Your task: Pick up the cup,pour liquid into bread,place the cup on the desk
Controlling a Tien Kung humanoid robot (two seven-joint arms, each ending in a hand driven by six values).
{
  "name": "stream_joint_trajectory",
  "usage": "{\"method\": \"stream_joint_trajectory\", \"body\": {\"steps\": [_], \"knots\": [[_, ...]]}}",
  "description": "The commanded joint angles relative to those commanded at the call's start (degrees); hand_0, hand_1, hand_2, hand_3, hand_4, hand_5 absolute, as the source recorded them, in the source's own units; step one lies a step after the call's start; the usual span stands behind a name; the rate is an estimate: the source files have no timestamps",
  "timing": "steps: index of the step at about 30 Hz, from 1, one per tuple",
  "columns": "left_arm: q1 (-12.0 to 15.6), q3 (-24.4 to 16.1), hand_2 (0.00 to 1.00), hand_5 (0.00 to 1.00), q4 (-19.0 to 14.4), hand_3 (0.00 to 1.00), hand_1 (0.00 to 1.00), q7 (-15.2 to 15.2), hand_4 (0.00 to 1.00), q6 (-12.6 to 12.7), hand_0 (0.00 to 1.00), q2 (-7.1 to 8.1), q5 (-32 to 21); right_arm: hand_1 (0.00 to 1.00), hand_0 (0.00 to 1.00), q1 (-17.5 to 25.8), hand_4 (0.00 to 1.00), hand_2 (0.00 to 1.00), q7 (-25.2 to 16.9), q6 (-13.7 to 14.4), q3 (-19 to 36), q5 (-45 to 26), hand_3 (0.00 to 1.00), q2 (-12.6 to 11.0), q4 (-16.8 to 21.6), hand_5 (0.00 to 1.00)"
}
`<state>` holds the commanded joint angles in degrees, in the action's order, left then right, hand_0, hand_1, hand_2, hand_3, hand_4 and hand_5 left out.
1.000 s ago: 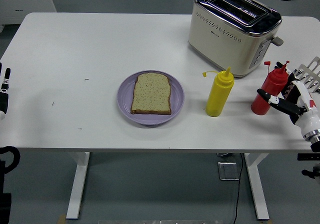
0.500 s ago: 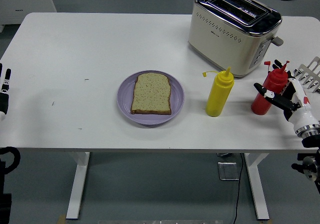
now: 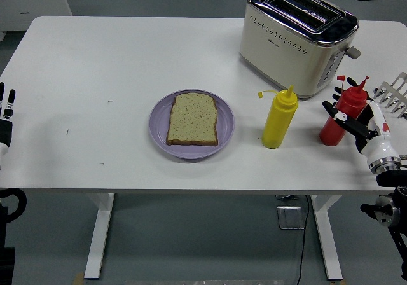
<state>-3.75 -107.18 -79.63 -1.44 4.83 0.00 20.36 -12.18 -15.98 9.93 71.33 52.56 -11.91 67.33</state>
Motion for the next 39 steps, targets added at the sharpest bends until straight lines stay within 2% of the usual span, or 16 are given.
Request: {"method": "stream_joint_trajectory", "body": {"steps": [1,6,7,12,13,18,19,24,25,30,31,36,37,39], "knots": [[0.0,0.0,0.732,0.998,0.0,0.686,0.741,0.0,0.566,0.0,0.784,0.0,0.0,0.579,0.66,-0.1,0.881,0.538,0.0,0.2,-0.1,-0.3,0.701,0.0,0.0,0.174],[-0.1,-0.2,0.732,0.998,0.0,0.686,0.741,0.0,0.566,0.0,0.784,0.0,0.0,0.579,0.66,-0.6,0.881,0.538,-0.5,3.1,-1.5,-3.3,0.701,0.4,0.0,0.174],[-0.1,-0.3,0.732,0.998,0.0,0.686,0.741,0.0,0.567,0.0,0.784,0.0,0.0,0.373,0.479,-0.7,0.868,0.374,-0.5,3.4,-1.6,-3.7,0.539,0.4,0.0,0.162],[-0.1,-0.3,0.732,0.998,0.0,0.686,0.741,0.0,0.567,0.0,0.784,0.0,0.0,0.373,0.479,-1.1,0.868,0.374,-0.8,5.3,-2.6,-6.2,0.539,0.8,0.0,0.162],[-0.1,-0.3,0.732,0.998,0.0,0.686,0.741,0.0,0.567,0.0,0.784,0.0,0.0,0.26,0.322,-1.1,0.816,0.327,-0.8,5.6,-2.7,-6.6,0.419,0.8,0.0,0.118],[-0.1,-0.4,0.732,0.998,0.0,0.686,0.741,-0.1,0.567,0.0,0.784,0.0,0.0,0.26,0.322,-1.3,0.816,0.327,-1.0,6.4,-3.0,-7.9,0.419,1.0,-0.2,0.118],[-0.1,-0.4,0.732,0.998,0.0,0.686,0.741,-0.1,0.567,0.0,0.784,0.0,0.0,0.257,0.255,-1.3,0.781,0.325,-1.1,6.5,-3.0,-8.1,0.399,1.0,-0.2,0.084],[-0.1,-0.5,0.732,0.998,0.0,0.686,0.741,-0.1,0.567,0.0,0.784,0.0,0.0,0.257,0.255,-1.4,0.781,0.325,-1.4,7.0,-2.8,-8.9,0.399,1.0,-0.1,0.084],[-0.1,-0.5,0.732,0.998,0.0,0.686,0.742,-0.1,0.567,0.0,0.784,0.0,0.0,0.212,0.185,-1.4,0.781,0.299,-1.5,7.1,-2.8,-9.0,0.377,1.0,-0.1,0.087],[-0.1,-0.5,0.732,0.998,0.0,0.686,0.742,-0.1,0.567,0.0,0.784,0.0,0.0,0.212,0.185,-1.5,0.781,0.299,-2.8,8.6,-2.6,-10.5,0.377,1.1,0.2,0.087],[-0.1,-0.5,0.732,0.998,0.0,0.686,0.742,-0.1,0.57,0.0,0.786,0.0,0.0,0.035,0.019,-1.5,0.826,0.177,-2.9,8.8,-2.6,-10.6,0.296,1.1,0.2,0.128],[-0.1,-0.6,0.732,0.998,0.0,0.686,0.742,-0.1,0.57,0.0,0.786,0.0,0.0,0.035,0.019,-1.5,0.826,0.177,-3.5,8.9,-2.1,-11.0,0.296,1.0,0.4,0.128],[-0.1,-0.6,0.732,0.998,0.0,0.686,0.743,-0.1,0.569,0.0,0.786,0.0,0.0,0.002,0.002,-1.5,0.883,0.129,-3.5,8.9,-2.0,-11.1,0.254,1.0,0.5,0.226],[-0.1,-0.6,0.732,0.998,0.0,0.686,0.743,-0.1,0.569,0.0,0.786,0.0,0.0,0.002,0.002,-1.5,0.883,0.129,-3.5,8.9,-1.9,-11.1,0.254,1.0,0.6,0.226]]}}
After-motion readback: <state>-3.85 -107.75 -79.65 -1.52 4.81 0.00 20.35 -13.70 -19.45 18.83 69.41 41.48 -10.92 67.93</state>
